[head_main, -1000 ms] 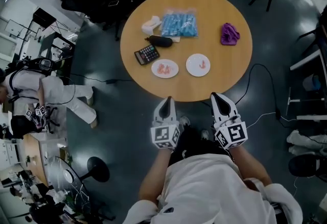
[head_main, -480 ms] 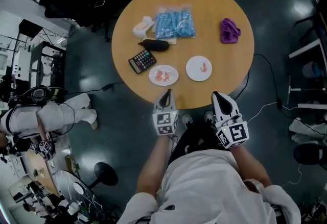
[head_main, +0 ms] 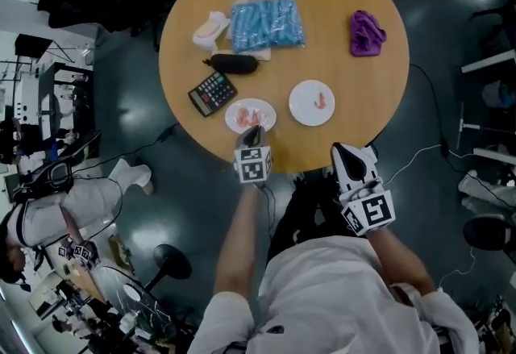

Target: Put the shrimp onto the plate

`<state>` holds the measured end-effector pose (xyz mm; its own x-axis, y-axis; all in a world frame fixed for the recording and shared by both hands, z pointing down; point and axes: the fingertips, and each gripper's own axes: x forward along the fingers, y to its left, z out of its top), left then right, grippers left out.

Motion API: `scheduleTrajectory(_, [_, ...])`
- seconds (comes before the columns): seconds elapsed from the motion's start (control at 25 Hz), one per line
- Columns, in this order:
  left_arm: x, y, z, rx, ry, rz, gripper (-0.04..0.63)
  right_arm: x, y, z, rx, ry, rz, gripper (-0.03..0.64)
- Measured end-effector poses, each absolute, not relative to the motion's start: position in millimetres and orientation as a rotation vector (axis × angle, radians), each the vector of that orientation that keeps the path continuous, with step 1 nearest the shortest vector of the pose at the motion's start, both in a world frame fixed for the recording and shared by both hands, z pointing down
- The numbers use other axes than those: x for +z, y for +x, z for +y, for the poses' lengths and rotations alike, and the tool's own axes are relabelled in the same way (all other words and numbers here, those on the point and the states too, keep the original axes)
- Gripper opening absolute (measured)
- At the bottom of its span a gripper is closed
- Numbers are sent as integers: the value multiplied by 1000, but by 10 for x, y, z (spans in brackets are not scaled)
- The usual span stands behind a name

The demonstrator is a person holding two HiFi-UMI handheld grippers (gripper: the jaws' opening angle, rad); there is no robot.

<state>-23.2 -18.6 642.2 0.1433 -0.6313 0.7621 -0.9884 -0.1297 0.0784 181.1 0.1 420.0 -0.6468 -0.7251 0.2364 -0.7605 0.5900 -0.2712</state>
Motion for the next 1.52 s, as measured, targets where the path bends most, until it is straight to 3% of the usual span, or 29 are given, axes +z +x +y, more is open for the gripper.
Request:
scheduleTrajectory(0.24, [6692, -271, -395, 923, 1789, -1419, 11, 4416, 1816, -94, 604, 1276, -2668, 15])
scheduleTrajectory(0.48, [6863, -232, -453, 1020, 1729, -1304, 82, 4515, 1833, -139, 655, 1284, -2645, 15])
scheduleTrajectory(1.52, [6965, -222, -492, 1243, 1625, -1161, 98, 4564, 1949, -403, 700, 1308, -2644, 15])
